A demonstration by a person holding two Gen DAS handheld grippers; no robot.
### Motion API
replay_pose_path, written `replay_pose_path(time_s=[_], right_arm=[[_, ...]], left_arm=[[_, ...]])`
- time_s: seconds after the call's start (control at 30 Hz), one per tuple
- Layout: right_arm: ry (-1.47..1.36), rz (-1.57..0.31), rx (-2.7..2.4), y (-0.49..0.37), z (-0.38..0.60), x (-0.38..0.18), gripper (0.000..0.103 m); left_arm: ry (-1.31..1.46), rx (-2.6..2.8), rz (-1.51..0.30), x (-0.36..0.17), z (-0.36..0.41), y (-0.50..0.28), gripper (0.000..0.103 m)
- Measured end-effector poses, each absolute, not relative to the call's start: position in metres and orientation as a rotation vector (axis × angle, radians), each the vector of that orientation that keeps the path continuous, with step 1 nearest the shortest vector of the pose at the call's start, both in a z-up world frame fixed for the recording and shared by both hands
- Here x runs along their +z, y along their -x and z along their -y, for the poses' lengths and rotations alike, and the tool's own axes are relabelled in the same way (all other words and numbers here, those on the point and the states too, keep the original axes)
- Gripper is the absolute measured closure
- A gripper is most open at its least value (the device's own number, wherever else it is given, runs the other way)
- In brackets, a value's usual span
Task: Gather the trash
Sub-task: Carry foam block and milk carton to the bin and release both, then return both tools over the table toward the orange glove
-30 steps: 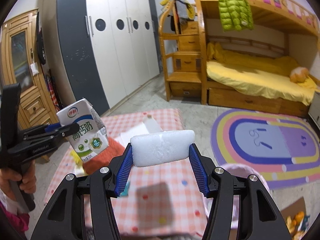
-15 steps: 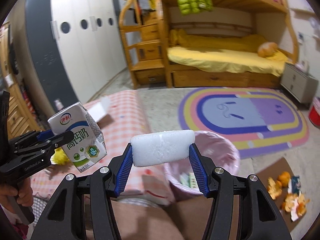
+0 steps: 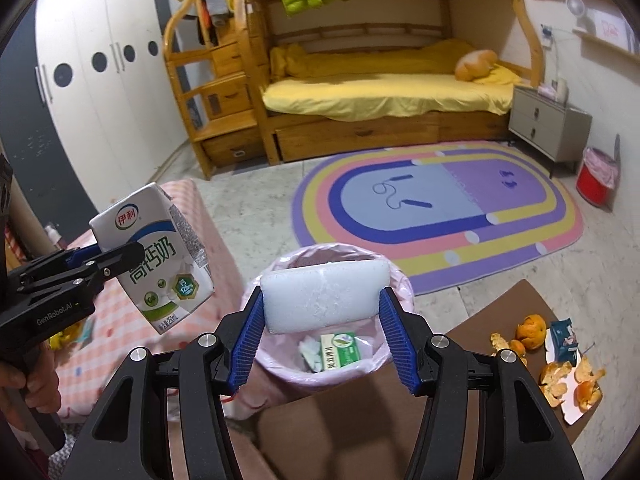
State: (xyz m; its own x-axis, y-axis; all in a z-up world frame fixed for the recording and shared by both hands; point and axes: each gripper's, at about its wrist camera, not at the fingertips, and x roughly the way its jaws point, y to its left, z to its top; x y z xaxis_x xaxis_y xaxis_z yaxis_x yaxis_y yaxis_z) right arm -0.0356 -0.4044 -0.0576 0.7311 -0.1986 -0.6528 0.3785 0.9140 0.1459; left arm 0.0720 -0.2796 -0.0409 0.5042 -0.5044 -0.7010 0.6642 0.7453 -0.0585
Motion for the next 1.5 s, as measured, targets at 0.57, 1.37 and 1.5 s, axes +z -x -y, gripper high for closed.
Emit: replay_pose_path(time_s=[0.57, 1.37, 1.5], right_arm=[[-0.323, -0.770, -0.284, -0.012, 0.423, -0.089, 0.030], [-0.173, -0.641, 0.013, 0.023, 0.275, -0.001, 0.042], [-0.127, -0.660, 0.061, 0.015, 0.248, -0.002, 0.052]], left_arm=[[-0.212, -0.631, -0.793, -0.051, 0.285, -0.113, 0.033], [-0.108, -0.330, -0.749, -0.011, 0.087, -0.032, 0.029], [-0.063, -0.241, -0.758, -0.009, 0.047, -0.032, 0.029]])
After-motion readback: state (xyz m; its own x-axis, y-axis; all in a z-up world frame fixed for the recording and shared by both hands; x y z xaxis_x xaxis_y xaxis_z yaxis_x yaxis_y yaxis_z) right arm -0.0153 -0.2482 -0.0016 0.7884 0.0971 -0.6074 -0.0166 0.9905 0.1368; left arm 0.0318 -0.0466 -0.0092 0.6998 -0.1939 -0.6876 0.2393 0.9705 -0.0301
